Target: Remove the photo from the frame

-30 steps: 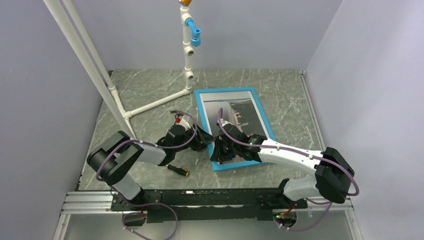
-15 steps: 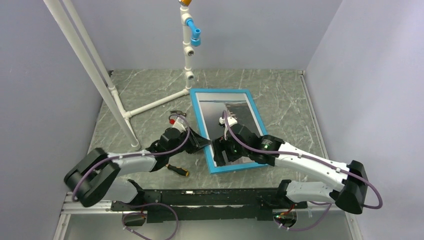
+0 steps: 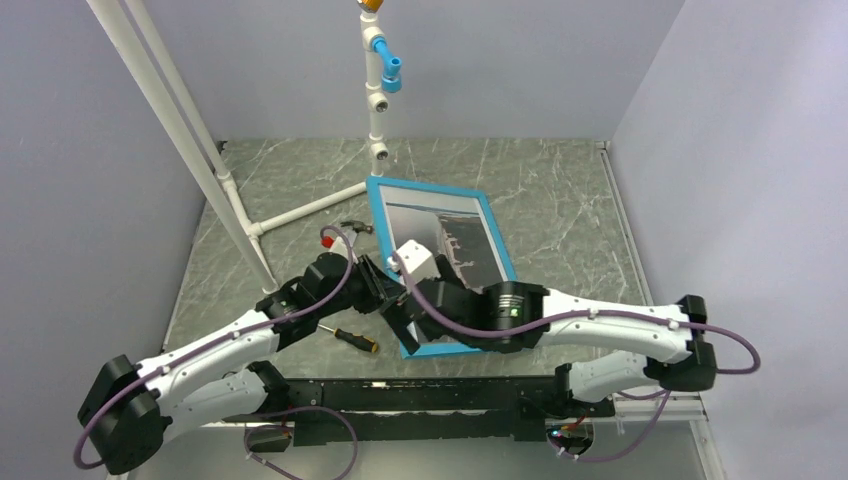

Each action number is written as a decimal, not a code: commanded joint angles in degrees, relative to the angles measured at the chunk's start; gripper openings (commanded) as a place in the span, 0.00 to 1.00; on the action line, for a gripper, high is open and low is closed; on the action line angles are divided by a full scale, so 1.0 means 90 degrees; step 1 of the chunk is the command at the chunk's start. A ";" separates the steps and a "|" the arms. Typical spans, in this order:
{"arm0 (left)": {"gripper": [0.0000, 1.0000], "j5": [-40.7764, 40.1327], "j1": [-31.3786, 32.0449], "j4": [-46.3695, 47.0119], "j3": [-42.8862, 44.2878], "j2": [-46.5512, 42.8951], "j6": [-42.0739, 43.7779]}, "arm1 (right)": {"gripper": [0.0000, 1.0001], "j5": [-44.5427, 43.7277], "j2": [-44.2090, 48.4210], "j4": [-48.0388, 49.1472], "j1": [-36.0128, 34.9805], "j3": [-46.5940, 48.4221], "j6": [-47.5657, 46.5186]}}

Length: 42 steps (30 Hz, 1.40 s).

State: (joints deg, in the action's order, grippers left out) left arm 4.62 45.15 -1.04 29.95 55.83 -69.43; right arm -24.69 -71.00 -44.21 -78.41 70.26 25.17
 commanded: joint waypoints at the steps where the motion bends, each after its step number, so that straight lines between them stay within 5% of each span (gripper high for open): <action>1: 0.00 -0.0357 0.0087 -0.0745 0.0431 -0.0549 0.0418 | 1.00 -0.1983 -0.0836 -0.1419 -0.0710 0.1190 0.0608; 11: 0.00 -0.0495 0.0125 -0.1438 0.0622 -0.1229 0.0376 | 0.99 -0.2224 -0.1681 -0.1580 -0.1861 0.1576 0.1447; 22: 0.00 -0.0592 0.0225 -0.1810 0.0903 -0.1409 0.0221 | 0.94 -0.3240 -0.3788 -0.4596 -0.2168 0.3435 0.3968; 28: 0.00 -0.0799 0.0259 -0.2022 0.0961 -0.1575 0.0099 | 0.80 -0.3302 -0.4196 -0.4630 -0.2222 0.3773 0.4001; 37: 0.00 -0.0882 0.0306 -0.2212 0.1196 -0.1530 0.0046 | 0.74 -0.3501 -0.4818 -0.4638 -0.2216 0.4121 0.3780; 42: 0.00 -0.0918 0.0395 -0.2319 0.1280 -0.1463 -0.0080 | 0.64 -0.3727 -0.4899 -0.4636 -0.2171 0.4100 0.3631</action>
State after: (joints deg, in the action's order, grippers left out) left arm -1.91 47.75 -23.86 37.76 43.00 -70.19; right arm -54.65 -114.96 -84.01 -98.13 105.34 58.46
